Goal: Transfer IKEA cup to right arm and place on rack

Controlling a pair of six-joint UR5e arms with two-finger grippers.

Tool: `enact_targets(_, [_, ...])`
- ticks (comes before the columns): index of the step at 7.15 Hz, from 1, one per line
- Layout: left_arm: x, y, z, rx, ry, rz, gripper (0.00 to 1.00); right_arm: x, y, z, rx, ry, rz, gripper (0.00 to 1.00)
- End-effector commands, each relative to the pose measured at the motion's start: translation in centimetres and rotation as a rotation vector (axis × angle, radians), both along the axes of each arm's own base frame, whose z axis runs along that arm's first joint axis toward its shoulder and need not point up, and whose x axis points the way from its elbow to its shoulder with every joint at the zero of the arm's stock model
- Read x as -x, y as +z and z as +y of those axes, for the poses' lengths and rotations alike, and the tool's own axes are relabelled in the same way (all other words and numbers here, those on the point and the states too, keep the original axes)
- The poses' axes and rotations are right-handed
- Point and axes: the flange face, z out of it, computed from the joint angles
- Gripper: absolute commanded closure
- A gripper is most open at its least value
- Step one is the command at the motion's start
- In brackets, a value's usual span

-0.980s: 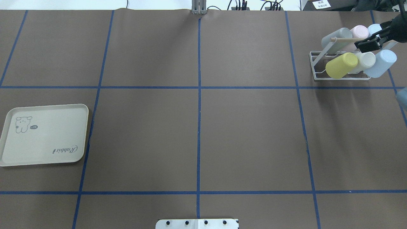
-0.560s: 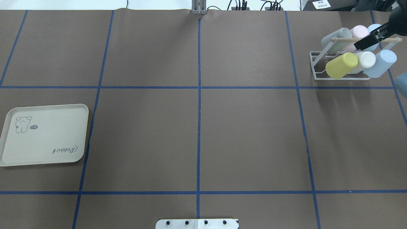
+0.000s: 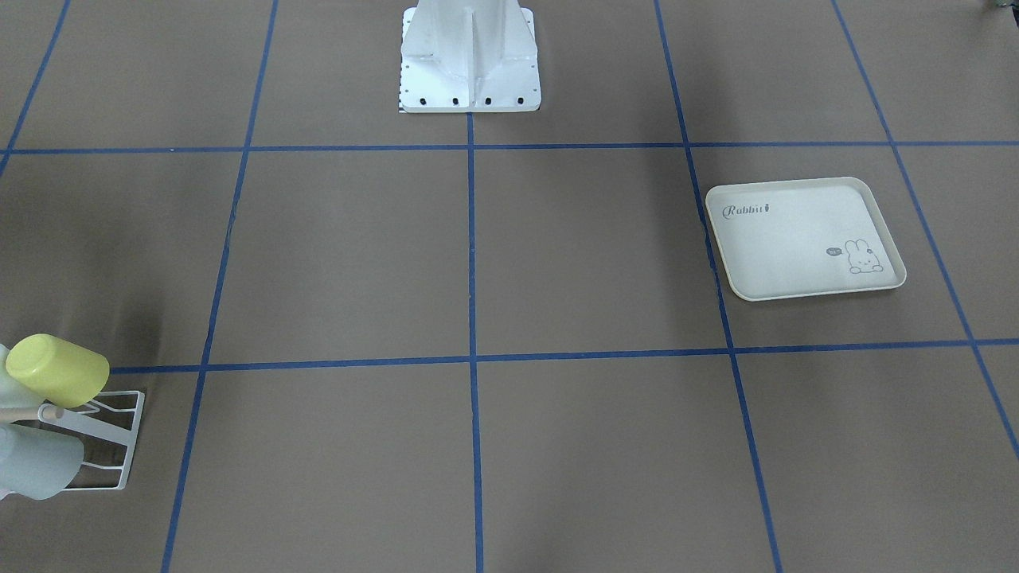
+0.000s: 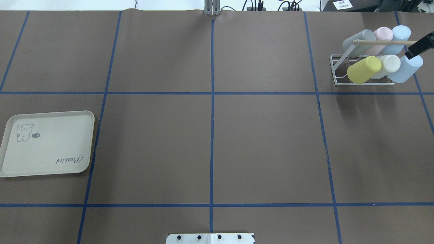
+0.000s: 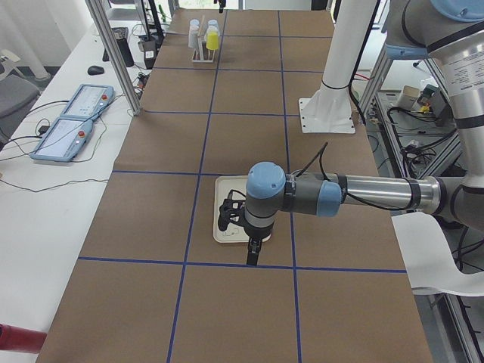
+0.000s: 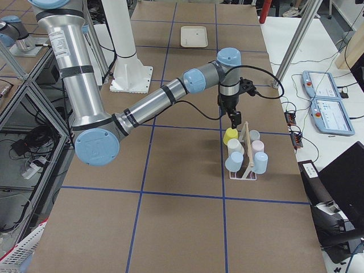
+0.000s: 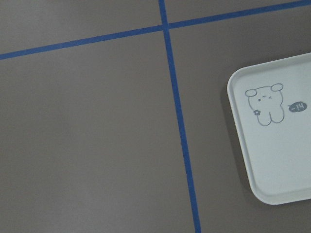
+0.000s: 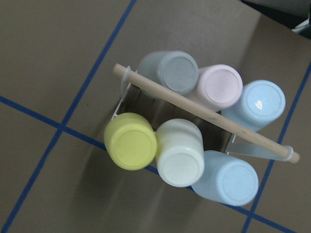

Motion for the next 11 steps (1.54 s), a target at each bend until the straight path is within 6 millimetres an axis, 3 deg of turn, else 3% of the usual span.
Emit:
enact_targets(1, [2.8, -0.3, -0.2, 0.008, 0.002, 0.0, 0.0, -6.2, 6.3, 2.9, 0.047, -0.035, 0.003, 0.0])
enact_targets(2, [4.2, -0.6, -0.2, 0.034, -0.082, 0.001, 0.0, -8.3, 10.0, 5.8, 0.124, -0.005, -0.048, 0.0])
enact_targets(3, [4.4, -1.5, -0.9, 0.076, -0.167, 0.014, 0.0, -10.6, 12.7, 8.2, 0.156, 0.024, -0.077, 0.0])
enact_targets(4, [4.4, -1.7, -1.1, 0.094, -0.199, 0.016, 0.0, -11.1, 15.9, 11.1, 0.175, 0.01, -0.073, 0.0])
enact_targets(6, [4.4, -2.1, -1.6, 0.019, -0.19, 0.01, 0.0, -12.9, 21.2, 15.0, 0.276, 0.066, -0.09, 0.0])
enact_targets(7, [4.4, -2.0, -1.6, -0.012, -0.191, 0.006, 0.0, -13.4, 22.7, 16.0, 0.308, 0.079, -0.092, 0.0])
enact_targets(11, [4.4, -2.0, -1.6, -0.02, -0.19, 0.009, 0.0, -13.4, 20.9, 14.4, 0.257, 0.162, -0.105, 0.0])
